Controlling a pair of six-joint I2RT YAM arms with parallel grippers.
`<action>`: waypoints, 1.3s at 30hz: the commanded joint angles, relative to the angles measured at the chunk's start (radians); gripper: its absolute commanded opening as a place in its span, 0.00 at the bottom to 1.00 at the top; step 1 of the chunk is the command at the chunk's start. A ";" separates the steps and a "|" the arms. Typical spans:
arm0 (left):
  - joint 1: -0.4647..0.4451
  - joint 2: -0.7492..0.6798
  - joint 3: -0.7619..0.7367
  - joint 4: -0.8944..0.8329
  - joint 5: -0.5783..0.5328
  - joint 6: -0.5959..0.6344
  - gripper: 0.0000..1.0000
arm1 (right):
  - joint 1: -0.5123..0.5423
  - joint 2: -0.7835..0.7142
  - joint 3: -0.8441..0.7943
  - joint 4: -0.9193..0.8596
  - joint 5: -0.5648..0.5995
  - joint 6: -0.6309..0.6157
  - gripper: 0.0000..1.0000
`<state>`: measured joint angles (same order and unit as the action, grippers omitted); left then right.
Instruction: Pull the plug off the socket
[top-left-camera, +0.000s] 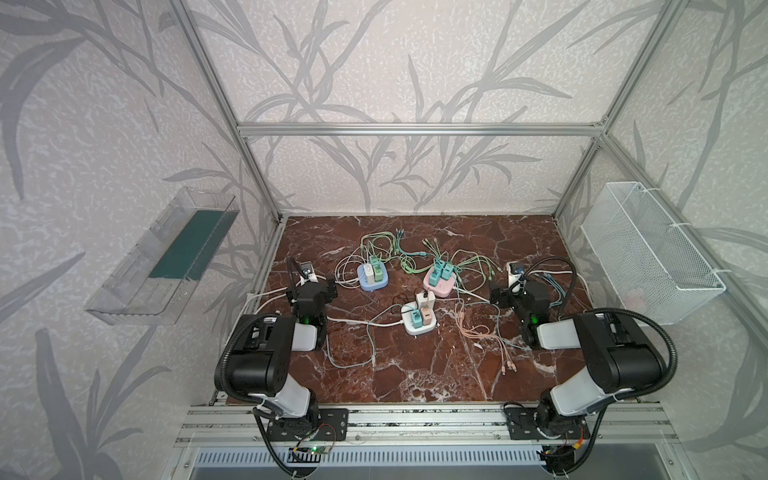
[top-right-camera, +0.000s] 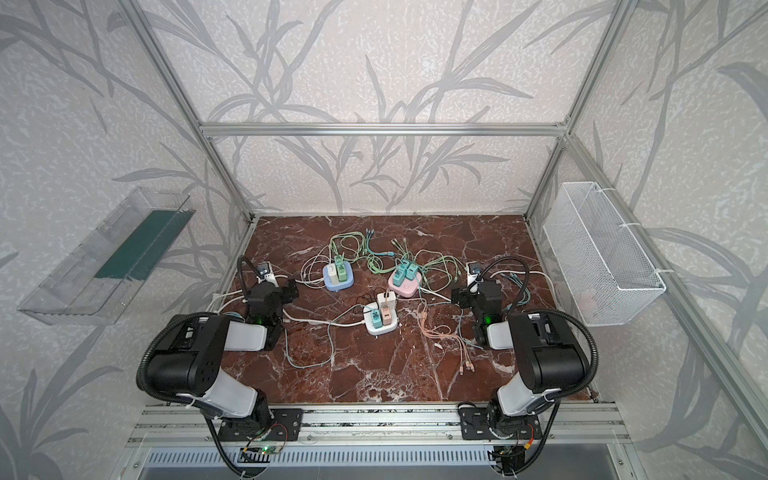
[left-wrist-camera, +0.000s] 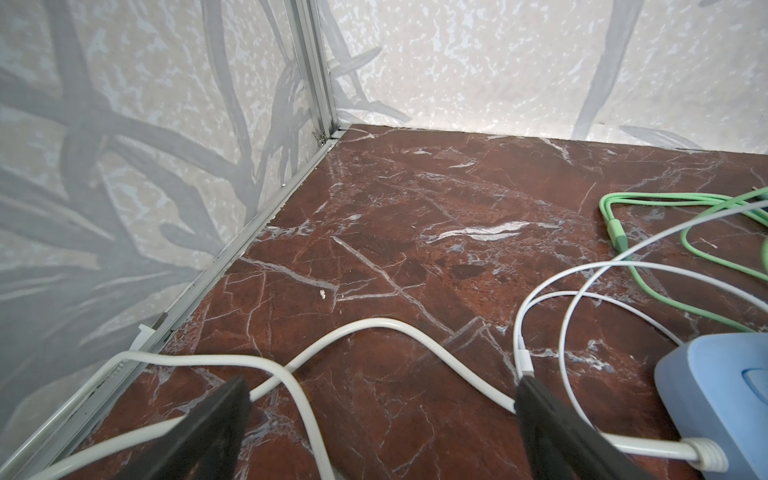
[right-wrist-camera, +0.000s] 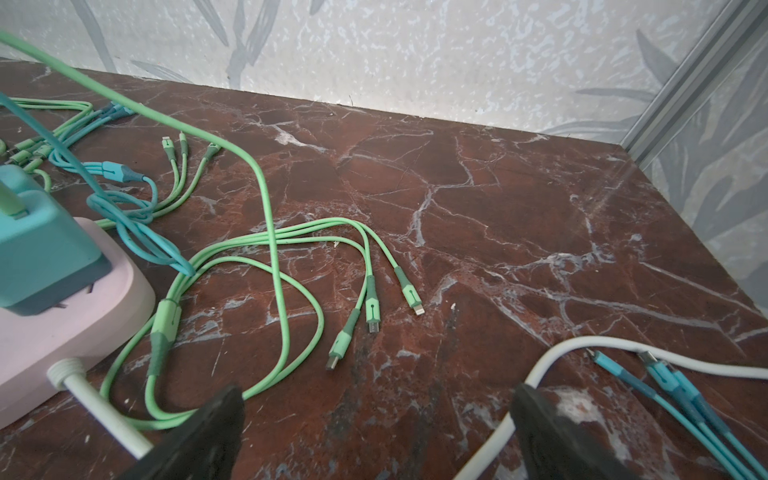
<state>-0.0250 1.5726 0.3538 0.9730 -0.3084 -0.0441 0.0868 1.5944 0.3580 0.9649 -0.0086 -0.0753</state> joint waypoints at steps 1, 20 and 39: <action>0.001 0.006 0.015 0.010 0.002 0.001 0.99 | -0.003 -0.009 0.018 0.010 -0.005 0.005 0.99; -0.010 -0.525 0.236 -0.804 -0.014 -0.184 0.99 | -0.008 -0.367 0.191 -0.651 -0.040 0.188 0.99; -0.545 -0.762 0.129 -0.954 0.056 -0.086 0.99 | 0.377 -0.525 0.123 -0.791 -0.233 0.587 0.89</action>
<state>-0.5251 0.8314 0.5049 0.0441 -0.2890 -0.1524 0.3859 1.0664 0.4965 0.1947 -0.2798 0.4660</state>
